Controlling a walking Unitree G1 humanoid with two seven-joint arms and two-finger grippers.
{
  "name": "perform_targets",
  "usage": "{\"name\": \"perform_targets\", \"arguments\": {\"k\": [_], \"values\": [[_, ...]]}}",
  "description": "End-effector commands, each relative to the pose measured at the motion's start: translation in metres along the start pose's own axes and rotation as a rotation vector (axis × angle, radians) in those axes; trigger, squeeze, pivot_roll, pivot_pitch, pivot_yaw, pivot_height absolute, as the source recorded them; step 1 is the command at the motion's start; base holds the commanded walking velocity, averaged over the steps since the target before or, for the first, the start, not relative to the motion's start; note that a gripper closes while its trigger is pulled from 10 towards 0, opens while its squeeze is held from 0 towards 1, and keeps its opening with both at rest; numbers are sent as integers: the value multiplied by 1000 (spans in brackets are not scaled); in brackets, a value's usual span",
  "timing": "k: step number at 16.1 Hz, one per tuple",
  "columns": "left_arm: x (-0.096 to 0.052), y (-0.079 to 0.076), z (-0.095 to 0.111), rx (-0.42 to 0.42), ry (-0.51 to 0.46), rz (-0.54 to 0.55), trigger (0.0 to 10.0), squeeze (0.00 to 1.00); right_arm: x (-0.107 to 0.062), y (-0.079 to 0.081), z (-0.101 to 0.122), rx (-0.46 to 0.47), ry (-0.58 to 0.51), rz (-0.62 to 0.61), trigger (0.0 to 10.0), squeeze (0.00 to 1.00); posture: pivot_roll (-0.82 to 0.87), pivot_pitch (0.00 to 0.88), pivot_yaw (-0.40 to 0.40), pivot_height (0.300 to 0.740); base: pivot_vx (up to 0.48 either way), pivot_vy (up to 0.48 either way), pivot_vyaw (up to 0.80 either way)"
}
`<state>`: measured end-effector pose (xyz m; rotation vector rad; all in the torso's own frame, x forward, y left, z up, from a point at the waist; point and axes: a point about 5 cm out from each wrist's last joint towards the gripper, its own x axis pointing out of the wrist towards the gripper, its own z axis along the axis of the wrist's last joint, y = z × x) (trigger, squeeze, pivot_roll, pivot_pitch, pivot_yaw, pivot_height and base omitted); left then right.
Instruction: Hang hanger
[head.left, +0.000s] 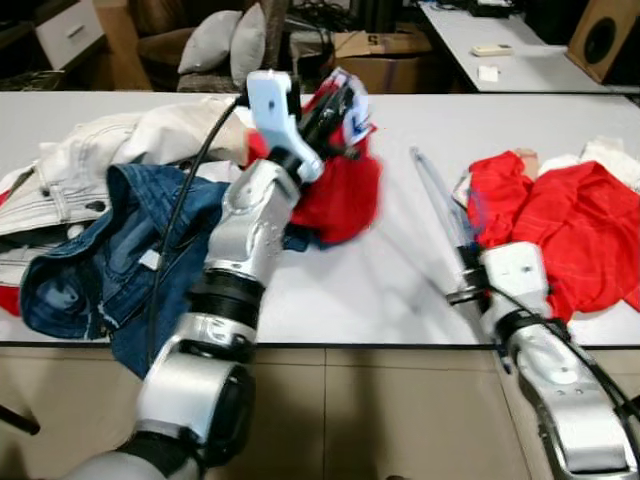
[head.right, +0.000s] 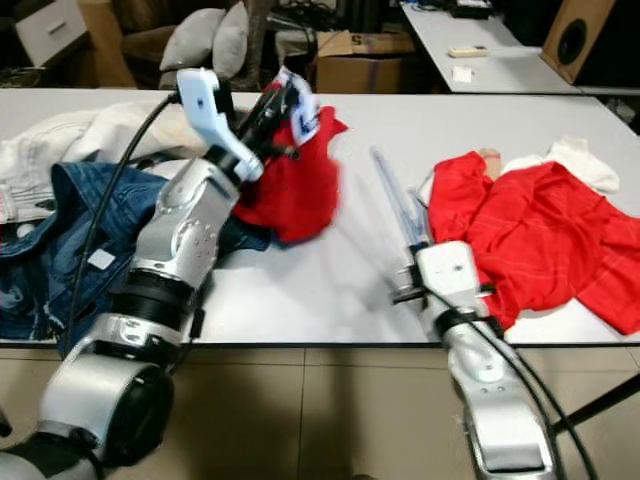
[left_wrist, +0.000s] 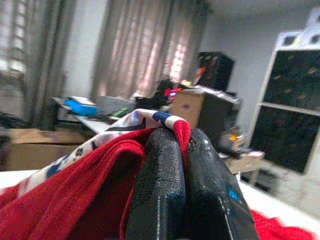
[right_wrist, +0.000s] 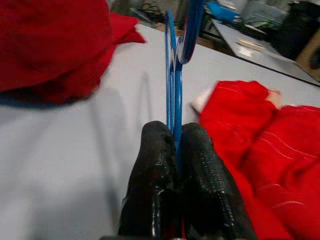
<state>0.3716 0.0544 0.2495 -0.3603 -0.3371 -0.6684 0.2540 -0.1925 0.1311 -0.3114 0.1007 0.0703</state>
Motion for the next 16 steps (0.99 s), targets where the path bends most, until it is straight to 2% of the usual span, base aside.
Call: {"name": "perform_targets", "arguments": {"k": [1,3,4,5,6,7,8,10,11,13,15,16], "values": [[3,-13,7,-28,-21,-31,0,0,-2,-3,-2,3,15,-22,10000,0,-113,0,70,740,0,0,0],[4,-19,7,-54,-18,-41,0,0,-3,-3,-3,5,17,-29,10000,0,-114,0,74,740,0,0,0],[2,-20,4,-37,3,-58,0,0,-3,-3,-3,6,18,-32,10000,0,-115,0,75,740,0,0,0],[-14,-25,-32,148,290,-203,10000,0,-3,-4,-4,6,20,-39,10000,0,-116,0,78,740,0,0,0],[-29,-22,-55,269,464,-265,10000,431,-3,-5,-4,6,21,-42,10000,0,-118,0,79,740,0,0,0],[-56,-13,-85,330,687,-288,10000,1000,-4,-6,-4,5,21,-46,10000,0,-121,0,82,740,0,0,0],[-65,-11,-91,293,746,-249,10000,1000,-5,-7,-4,4,21,-51,10000,0,-122,0,83,740,0,0,0],[-65,-11,-87,245,726,-214,10000,1000,-6,-8,-4,4,22,-56,10000,0,-114,0,82,740,0,0,0],[-69,-11,-85,208,746,-232,10000,1000,-7,-8,-5,4,26,-59,10000,0,-112,0,88,740,0,0,0],[-86,-8,-76,255,815,-402,10000,1000,-9,-7,-1,-13,20,-46,10000,0,-114,0,100,740,0,0,0],[-100,-3,-59,277,834,-553,10000,1000,-13,-9,5,-13,-6,20,10000,0,-120,0,115,740,0,0,0],[-101,8,-49,304,827,-530,10000,1000,-19,-9,17,40,-61,133,10000,0,-130,0,132,740,0,0,0]]}}
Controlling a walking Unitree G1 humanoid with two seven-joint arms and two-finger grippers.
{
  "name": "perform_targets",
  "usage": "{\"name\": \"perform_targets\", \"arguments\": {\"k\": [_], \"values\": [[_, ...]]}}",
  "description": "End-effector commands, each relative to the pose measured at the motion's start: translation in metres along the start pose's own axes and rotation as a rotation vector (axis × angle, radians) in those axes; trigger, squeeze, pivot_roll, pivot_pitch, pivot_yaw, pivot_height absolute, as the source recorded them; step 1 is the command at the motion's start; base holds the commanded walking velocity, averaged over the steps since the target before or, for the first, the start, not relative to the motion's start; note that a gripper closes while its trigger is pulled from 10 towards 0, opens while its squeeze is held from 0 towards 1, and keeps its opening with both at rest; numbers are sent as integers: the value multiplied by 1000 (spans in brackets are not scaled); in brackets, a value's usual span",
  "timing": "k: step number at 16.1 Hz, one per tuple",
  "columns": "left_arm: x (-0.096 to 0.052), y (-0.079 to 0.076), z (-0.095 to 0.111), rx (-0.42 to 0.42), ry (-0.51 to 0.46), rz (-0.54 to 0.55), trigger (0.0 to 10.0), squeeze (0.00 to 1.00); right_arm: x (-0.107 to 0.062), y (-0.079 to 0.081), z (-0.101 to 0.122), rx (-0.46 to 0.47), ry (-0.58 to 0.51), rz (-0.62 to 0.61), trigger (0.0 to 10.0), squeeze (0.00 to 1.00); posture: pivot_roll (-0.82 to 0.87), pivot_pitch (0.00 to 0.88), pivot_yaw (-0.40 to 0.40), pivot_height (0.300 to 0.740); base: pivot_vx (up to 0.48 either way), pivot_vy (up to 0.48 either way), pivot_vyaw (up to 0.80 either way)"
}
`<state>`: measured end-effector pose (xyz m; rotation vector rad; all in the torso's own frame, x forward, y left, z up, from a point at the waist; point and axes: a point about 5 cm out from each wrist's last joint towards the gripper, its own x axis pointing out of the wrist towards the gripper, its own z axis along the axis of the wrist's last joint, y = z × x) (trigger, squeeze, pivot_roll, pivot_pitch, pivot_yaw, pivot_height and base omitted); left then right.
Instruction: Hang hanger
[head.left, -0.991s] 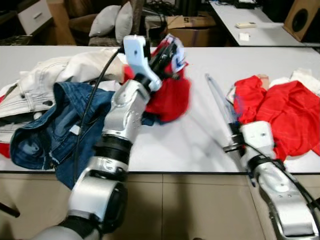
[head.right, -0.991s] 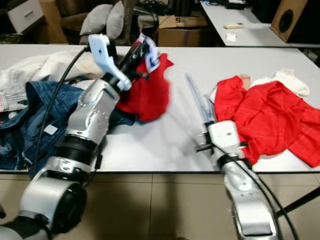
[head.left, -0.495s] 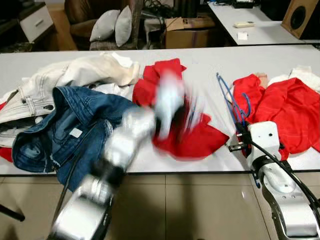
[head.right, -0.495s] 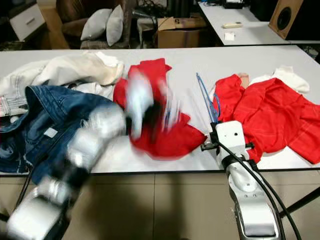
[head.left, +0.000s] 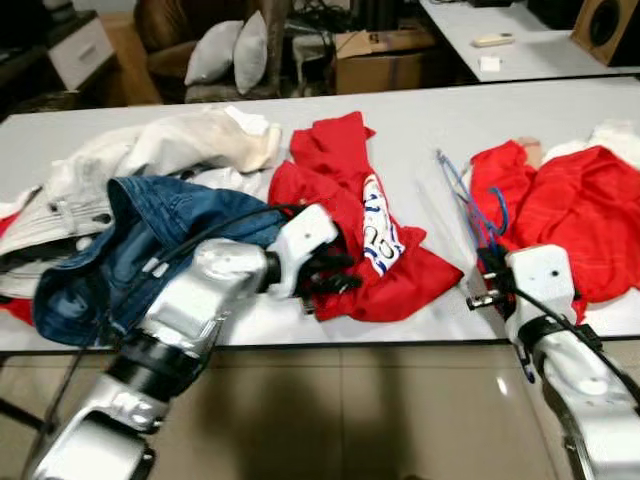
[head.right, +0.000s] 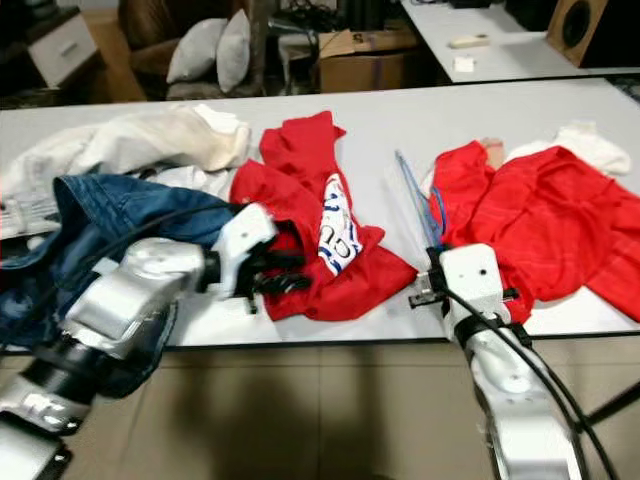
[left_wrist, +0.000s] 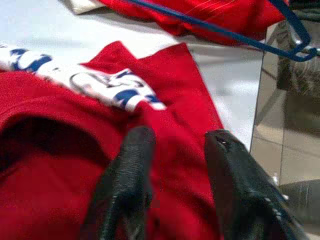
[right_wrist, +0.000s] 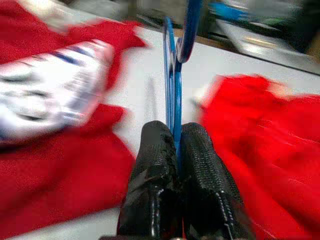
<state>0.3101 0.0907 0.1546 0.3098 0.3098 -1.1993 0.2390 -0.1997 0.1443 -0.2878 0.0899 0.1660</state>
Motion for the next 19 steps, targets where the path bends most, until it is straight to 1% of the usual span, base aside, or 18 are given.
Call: {"name": "perform_targets", "arguments": {"k": [1,2,3,4,5,6,7,8,9,10,11,12,13,14,16,17,18,19], "values": [[-13,12,9,19,-40,74,10000,824,-8,-3,17,27,-63,93,10000,0,-135,0,137,740,0,0,0],[-22,23,13,9,-79,154,10000,0,-13,-10,25,5,-77,130,10000,0,-137,0,139,740,0,0,0],[-27,30,15,-6,-119,218,10000,0,-15,-14,29,-22,-79,139,10000,0,-140,0,141,740,0,0,0],[-33,37,16,-20,-179,313,10000,0,-16,-17,32,-41,-77,131,10000,0,-146,0,143,740,0,0,0],[-39,40,13,-44,-233,414,10000,0,-15,-19,34,-70,-67,107,10000,0,-150,0,139,740,0,0,0],[-43,38,2,-76,-232,493,10000,0,-13,-19,33,-84,-55,70,10000,0,-150,0,133,740,0,0,0],[-46,32,-7,-95,-275,556,10000,0,-11,-16,32,-77,-68,28,10000,0,-144,0,113,740,0,0,0],[-46,24,-19,-148,-290,637,10000,0,-10,-12,28,-57,-57,-2,10000,0,-136,0,94,740,0,0,0],[-45,10,-32,-195,-307,704,10000,0,-8,-7,18,80,-40,-86,10000,0,-118,0,71,740,0,480,-769],[-45,7,-35,-200,-307,723,10000,0,-7,-5,15,125,-36,-105,10000,0,-118,0,71,740,0,480,-769],[-45,6,-36,-174,-331,783,10000,0,-6,-1,12,180,-36,-125,10000,0,-104,0,56,740,0,480,-769],[-48,11,-33,-126,-347,876,10000,0,-5,1,13,189,-41,-128,10000,0,-101,0,55,740,0,0,-769],[-50,14,-27,-68,-350,916,10000,0,-5,2,16,182,-54,-120,10000,0,-101,0,55,740,0,-480,-769],[-50,15,-26,-74,-357,921,10000,0,-4,2,18,169,-62,-108,10000,0,-103,0,57,740,0,-480,-769],[-46,13,-27,-122,-355,925,10000,0,-5,1,20,125,-67,-76,10000,0,-108,0,61,740,0,-441,-769],[-42,11,-31,-189,-382,896,10000,0,-6,1,20,98,-65,-35,10000,0,-112,0,65,740,0,0,-763],[-39,10,-34,-199,-345,884,10000,0,-7,1,20,60,-54,-7,10000,0,-113,0,67,740,0,0,0],[-38,9,-34,-211,-360,856,10000,322,-8,1,20,45,-48,20,10000,0,-117,0,68,740,0,0,0]]}}
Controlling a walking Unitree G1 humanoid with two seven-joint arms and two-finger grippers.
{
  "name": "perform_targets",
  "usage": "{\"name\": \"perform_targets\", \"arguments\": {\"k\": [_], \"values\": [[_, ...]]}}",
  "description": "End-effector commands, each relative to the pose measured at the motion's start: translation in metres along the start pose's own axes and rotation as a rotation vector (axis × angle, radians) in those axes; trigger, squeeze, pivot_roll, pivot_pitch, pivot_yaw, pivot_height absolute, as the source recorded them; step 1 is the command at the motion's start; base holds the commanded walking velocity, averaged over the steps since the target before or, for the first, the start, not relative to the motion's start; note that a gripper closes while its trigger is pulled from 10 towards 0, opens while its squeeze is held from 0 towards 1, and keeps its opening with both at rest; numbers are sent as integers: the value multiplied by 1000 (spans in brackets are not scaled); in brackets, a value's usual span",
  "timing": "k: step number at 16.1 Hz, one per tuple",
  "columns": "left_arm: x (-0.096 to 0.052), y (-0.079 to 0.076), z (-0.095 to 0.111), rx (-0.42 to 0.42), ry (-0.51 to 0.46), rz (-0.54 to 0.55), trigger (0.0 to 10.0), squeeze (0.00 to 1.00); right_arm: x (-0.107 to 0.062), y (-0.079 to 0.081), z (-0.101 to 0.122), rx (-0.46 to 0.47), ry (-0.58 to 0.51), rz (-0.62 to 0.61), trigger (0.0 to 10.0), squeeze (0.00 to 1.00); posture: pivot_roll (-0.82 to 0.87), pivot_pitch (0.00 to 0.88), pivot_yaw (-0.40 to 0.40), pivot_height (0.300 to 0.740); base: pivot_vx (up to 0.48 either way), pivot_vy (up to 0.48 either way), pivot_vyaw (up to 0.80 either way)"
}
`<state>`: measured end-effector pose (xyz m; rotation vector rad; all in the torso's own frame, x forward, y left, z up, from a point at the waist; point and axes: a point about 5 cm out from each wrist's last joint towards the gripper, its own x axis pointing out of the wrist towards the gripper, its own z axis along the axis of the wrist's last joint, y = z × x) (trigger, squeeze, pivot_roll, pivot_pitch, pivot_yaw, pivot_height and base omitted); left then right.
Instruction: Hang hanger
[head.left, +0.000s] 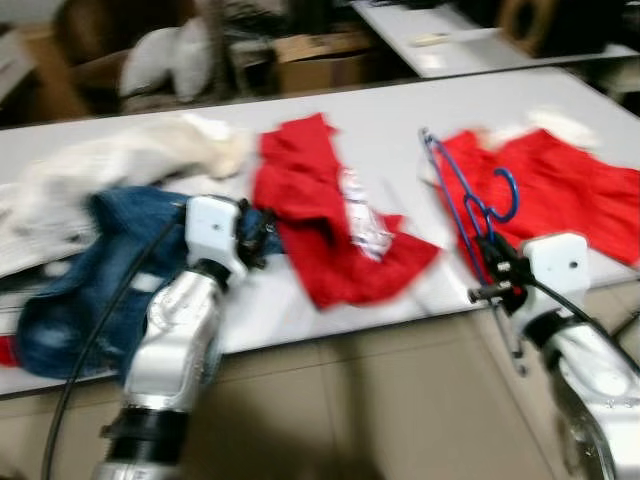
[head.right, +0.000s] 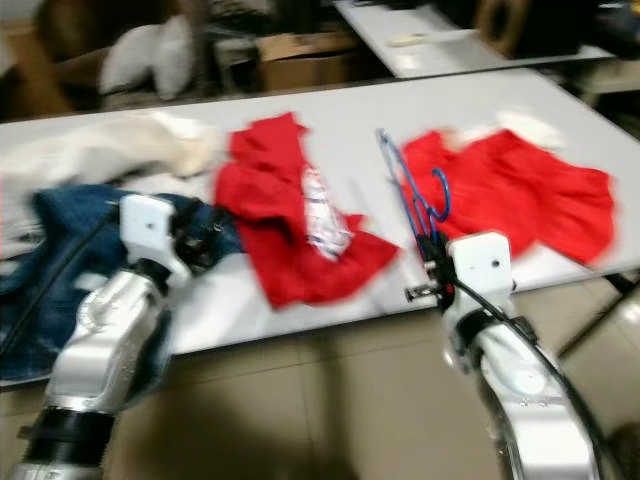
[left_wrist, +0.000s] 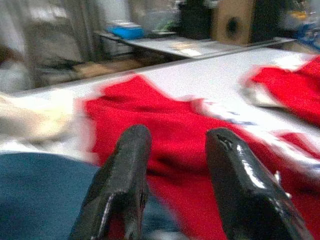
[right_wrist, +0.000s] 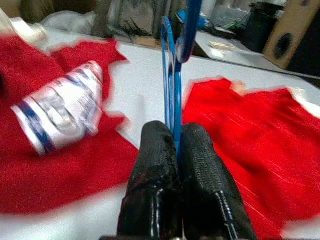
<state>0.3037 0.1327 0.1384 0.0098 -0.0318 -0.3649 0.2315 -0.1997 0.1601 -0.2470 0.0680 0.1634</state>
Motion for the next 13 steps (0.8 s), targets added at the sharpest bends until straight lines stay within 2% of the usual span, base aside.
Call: {"name": "perform_targets", "arguments": {"k": [1,2,3,6,7,8,9,11,13], "values": [[-2,8,0,-11,3,6,10000,1000,-1,5,6,-3,-20,47,10000,0,-120,0,69,740,0,0,0],[-1,7,-2,-7,13,-20,10000,1000,-1,6,5,-10,-14,56,10000,0,-127,0,69,740,0,0,0],[0,6,-5,34,39,-54,10000,1000,-2,7,3,-17,-7,66,10000,0,-128,0,66,740,0,0,0],[12,4,-12,245,99,-179,10000,1000,0,7,3,-35,-1,95,10000,0,-129,0,60,740,0,0,0],[21,6,-16,324,148,-224,10000,1000,1,5,4,-50,0,105,10000,0,-132,0,61,740,0,0,0],[30,10,-15,355,163,-218,10000,796,2,3,5,-56,0,109,10000,0,-137,0,63,740,0,0,0],[40,15,-12,362,162,-188,10000,0,1,2,6,-59,1,111,10000,0,-148,0,67,740,0,0,0],[48,16,-12,371,165,-177,10000,0,-1,1,5,-69,6,115,10000,0,-158,0,72,740,0,0,0],[59,19,-12,419,175,-150,10000,0,-7,-2,4,-81,11,116,10000,0,-196,0,83,740,0,0,0]]}}
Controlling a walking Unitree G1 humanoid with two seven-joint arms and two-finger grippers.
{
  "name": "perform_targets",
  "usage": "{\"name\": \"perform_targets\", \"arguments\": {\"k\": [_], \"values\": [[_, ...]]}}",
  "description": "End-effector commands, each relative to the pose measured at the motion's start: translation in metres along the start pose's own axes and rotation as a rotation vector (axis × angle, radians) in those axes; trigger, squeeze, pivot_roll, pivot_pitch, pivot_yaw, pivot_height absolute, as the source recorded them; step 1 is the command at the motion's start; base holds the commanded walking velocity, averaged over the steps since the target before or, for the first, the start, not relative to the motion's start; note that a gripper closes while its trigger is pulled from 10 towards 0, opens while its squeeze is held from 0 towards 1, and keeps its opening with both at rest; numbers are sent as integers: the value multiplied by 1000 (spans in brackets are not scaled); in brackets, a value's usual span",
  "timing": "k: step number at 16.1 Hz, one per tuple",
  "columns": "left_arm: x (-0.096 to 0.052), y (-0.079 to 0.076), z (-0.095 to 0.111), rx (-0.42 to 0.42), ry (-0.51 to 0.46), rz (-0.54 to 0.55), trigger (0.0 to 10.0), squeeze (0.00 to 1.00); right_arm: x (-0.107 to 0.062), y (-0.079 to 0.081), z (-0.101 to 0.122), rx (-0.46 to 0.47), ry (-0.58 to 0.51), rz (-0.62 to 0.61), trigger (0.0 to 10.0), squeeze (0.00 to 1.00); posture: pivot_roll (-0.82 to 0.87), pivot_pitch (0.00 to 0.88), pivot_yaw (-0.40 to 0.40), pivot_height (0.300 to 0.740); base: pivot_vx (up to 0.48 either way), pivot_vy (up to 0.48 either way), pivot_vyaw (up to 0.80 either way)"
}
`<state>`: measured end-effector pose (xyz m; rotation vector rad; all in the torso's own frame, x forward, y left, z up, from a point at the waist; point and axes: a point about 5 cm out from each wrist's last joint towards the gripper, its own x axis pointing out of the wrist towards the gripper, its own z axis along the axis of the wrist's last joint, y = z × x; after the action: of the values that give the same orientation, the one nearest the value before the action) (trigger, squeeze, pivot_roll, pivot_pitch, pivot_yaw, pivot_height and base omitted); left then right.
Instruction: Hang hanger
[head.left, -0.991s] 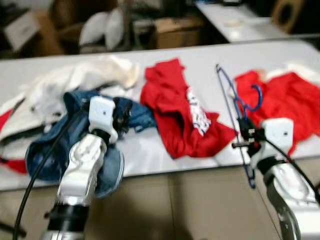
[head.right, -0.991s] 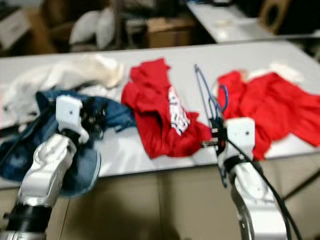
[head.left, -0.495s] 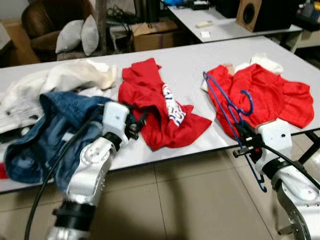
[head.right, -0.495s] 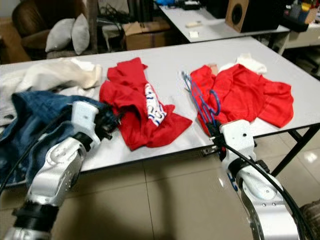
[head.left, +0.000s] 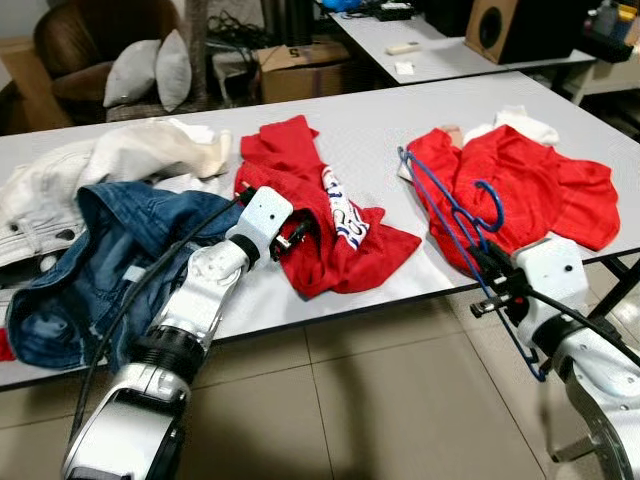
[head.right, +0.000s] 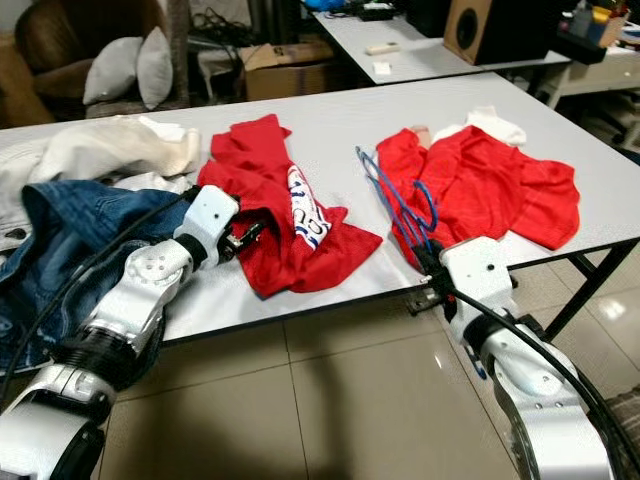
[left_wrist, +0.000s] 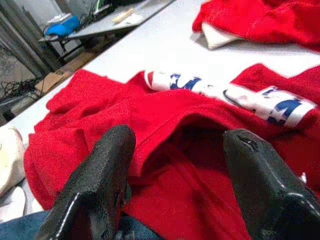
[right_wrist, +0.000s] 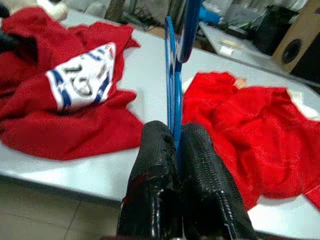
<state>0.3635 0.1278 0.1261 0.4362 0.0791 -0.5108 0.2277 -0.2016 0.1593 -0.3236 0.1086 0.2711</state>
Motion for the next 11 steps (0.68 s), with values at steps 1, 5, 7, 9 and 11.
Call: {"name": "perform_targets", "arguments": {"k": [1,5,7,9,11], "values": [[7,2,0,78,26,19,10000,0,-6,-2,5,-14,-15,3,10000,0,-207,0,83,740,0,0,0],[16,6,-4,150,115,106,10000,0,-11,-3,8,-36,-10,5,10000,0,-246,0,81,740,0,0,0],[22,-1,3,125,86,82,6549,0,-13,-2,8,-40,-8,4,10000,0,-270,0,79,740,0,0,0],[30,-7,13,137,67,70,0,0,-15,-1,9,-52,-6,3,10000,0,-294,0,90,740,0,0,0],[32,-6,20,140,47,87,0,0,-16,-2,10,-57,-9,-1,10000,0,-300,0,94,740,0,0,0]]}}
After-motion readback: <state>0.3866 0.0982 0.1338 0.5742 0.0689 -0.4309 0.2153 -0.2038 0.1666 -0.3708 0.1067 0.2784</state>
